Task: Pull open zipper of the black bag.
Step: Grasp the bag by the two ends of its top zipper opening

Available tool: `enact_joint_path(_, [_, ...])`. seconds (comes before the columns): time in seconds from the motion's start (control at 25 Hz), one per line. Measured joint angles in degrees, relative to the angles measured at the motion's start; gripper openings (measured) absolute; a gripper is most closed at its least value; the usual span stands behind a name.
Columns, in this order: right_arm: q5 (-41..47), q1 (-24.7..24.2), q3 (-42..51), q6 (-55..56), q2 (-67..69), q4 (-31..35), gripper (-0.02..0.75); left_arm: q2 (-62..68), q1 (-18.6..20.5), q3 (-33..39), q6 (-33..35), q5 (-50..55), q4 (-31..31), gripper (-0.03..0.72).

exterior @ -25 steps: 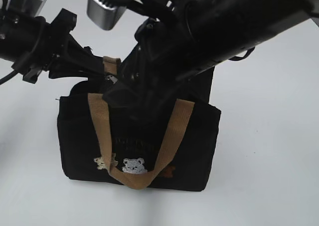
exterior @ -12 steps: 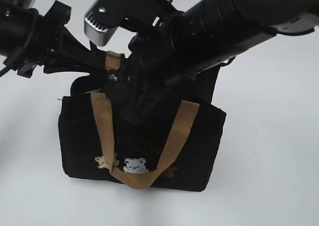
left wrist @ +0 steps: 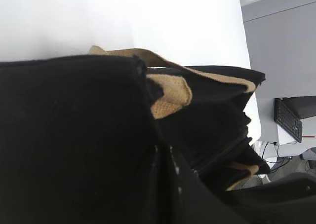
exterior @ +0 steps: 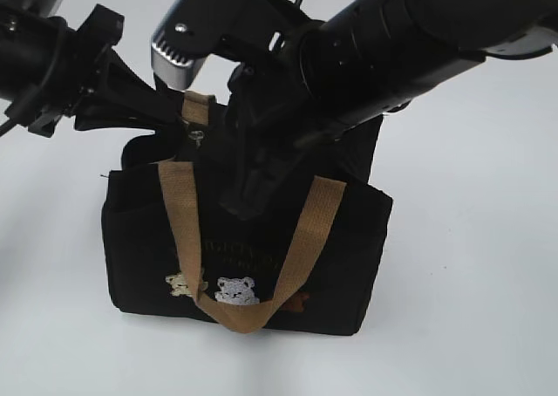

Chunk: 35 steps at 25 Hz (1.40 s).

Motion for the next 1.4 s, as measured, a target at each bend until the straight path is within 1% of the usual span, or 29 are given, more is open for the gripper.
enact_joint_path(0.2, [0.05,0.00,0.00,0.82,-0.61,-0.41,-0.001,0.00,0.00,0.00,0.00,0.06,0.20,-0.009])
enact_joint_path(0.44, [0.46,-1.47,0.00,4.50,-3.70,-2.36,-0.001,0.00,0.00,0.00,0.00,0.30,0.39,-0.009])
enact_joint_path(0.56, [2.60,-2.71,0.00,6.03,-5.10,-4.21,-0.001,-0.13,0.00,0.00,0.00,0.49,0.39,-0.009])
enact_joint_path(0.68, [6.29,-4.18,0.00,8.52,-6.03,-7.66,-0.001,-0.39,0.00,0.00,0.00,0.62,0.28,-0.009])
enact_joint_path(0.96, [15.22,-9.67,0.00,20.51,-6.51,-17.60,-0.001,-0.38,0.00,0.00,0.00,0.61,0.23,-0.009])
enact_joint_path(1.04, [17.19,-11.69,-0.04,23.52,-6.58,-19.09,-0.001,-0.38,0.00,0.00,0.00,0.61,0.21,-0.009])
enact_joint_path(1.4, [23.56,-19.75,-0.06,32.28,-6.63,-20.33,-0.001,-0.38,0.00,0.00,0.00,0.66,0.21,-0.009])
